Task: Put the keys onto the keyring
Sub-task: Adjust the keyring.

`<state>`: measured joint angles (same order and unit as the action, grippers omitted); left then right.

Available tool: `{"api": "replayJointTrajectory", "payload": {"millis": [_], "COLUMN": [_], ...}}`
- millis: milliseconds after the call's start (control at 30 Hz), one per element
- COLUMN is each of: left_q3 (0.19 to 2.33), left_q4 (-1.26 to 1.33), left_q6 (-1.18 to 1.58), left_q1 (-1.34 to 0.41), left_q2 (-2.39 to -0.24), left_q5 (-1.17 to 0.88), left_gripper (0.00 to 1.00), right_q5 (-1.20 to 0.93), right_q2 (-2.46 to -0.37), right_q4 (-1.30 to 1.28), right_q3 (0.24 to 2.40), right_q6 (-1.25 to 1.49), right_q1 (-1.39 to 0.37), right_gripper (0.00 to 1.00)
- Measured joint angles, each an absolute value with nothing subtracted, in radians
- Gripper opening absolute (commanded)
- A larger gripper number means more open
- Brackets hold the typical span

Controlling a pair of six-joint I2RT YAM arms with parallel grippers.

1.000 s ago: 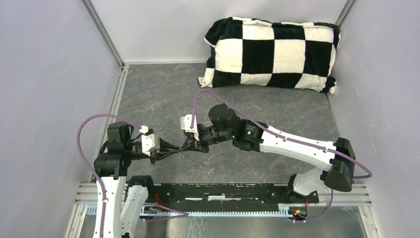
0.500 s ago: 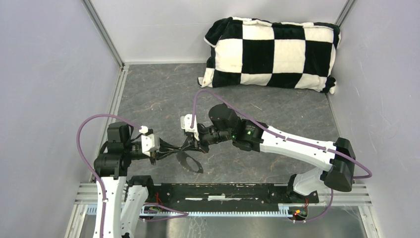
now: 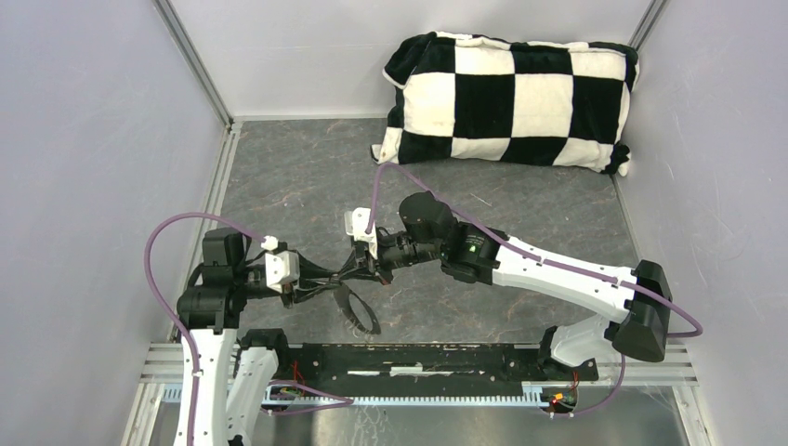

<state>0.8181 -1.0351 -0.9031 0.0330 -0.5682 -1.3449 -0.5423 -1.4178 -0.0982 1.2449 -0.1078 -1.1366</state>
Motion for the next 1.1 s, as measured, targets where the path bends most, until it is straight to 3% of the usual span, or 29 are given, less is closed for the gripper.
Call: {"api": "replayJointTrajectory", "payload": {"millis": [133,467,700,867,1000,1100], "left_q3": [0.819,0.854,0.859,0.859,0.859,0.862], "left_q4": [-1.036,-1.036,-0.944,-0.893,-0.883,-0.891], "left_q6": [-0.907,-0.923,-0.878,-0.817,-0.776,-0.767], "left_q1": [0.033,0.033,0.033,0.033,0.032,0.032], "left_q2": [-0.576,-0.577,-0.521,-0.452,-0.419,-0.410], "left_q5": [-1.345,-1.331,-1.252,-1.218,-1.183,-1.176], "left_gripper": [0.33,0.60,0.63,0.55,0.26,0.20], "right_q5": [-0.546,-0.553,-0.541,-0.535,-0.516,-0.500], "right_q2": [-1.417,-1.417,-1.417,-1.417,-1.417,-1.417], "right_q4": [-0.097,-0.075,-0.077,-0.077,-0.081,-0.096], "right_q3": [1.245,1.245,1.245,1.245,1.245,1.245], "right_q6": [-0.104,-0.102,-0.106,-0.107,-0.111,-0.118], "right_q1": [-1.135,-1.134,-1.132,-1.131,-1.131,-1.131], "right_gripper": [0.00,0.01,0.01,0.01,0.01,0.01]}}
